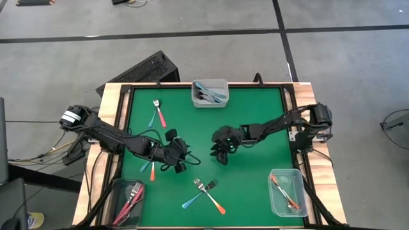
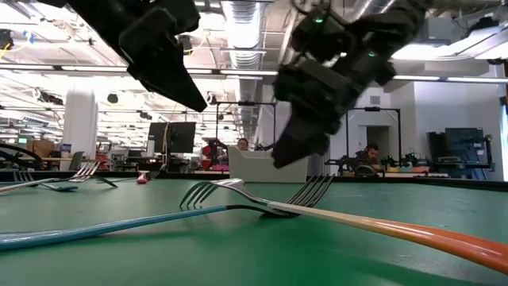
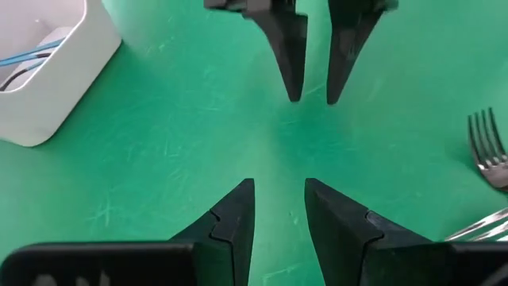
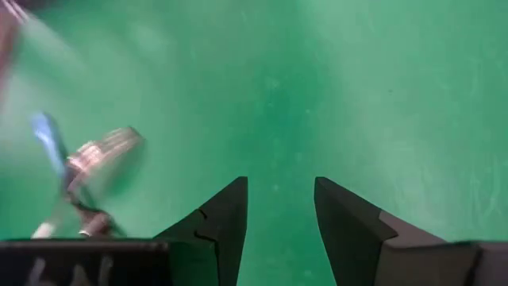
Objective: Sort silverware by color (type)
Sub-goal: Put the blue fork into the white bin
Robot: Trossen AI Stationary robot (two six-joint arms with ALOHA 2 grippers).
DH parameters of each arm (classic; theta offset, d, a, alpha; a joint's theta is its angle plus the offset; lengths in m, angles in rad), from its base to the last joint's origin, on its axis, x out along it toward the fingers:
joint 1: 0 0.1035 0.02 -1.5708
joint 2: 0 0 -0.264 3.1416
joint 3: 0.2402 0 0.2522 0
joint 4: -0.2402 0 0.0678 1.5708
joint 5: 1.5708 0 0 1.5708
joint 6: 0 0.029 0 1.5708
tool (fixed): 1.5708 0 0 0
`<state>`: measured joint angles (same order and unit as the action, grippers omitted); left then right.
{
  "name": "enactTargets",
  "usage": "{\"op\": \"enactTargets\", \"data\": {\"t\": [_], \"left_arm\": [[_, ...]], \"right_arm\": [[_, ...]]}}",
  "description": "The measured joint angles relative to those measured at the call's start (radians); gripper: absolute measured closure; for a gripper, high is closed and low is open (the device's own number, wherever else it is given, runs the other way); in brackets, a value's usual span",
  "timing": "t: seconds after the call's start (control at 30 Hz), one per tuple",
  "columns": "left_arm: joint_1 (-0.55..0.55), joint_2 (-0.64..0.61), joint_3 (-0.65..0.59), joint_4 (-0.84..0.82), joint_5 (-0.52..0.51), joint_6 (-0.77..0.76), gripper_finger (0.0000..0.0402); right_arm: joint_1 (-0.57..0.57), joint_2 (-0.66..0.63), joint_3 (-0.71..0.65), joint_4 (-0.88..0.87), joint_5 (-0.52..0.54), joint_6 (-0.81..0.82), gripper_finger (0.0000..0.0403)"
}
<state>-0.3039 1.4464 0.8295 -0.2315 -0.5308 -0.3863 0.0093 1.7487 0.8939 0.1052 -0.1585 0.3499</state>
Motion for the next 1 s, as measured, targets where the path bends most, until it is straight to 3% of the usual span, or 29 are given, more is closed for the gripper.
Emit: {"op": "enactTargets", "data": {"t": [0.23, 0.67, 1.0], "left_arm": [[-0.006, 0.016, -0.001, 0.037, 0.027, 0.005, 0.0301], [-0.066, 0.179, 0.000, 0.217, 0.263, 0.034, 0.0301], [-0.121, 0.242, 0.000, 0.277, 0.258, 0.036, 0.0301]], "right_arm": [[0.060, -0.072, -0.187, 0.311, -0.001, 0.207, 0.0232], [0.232, -0.040, -0.207, 0.283, 0.107, 0.439, 0.0232], [0.342, -0.023, -0.196, 0.270, 0.189, 0.519, 0.0232]]}}
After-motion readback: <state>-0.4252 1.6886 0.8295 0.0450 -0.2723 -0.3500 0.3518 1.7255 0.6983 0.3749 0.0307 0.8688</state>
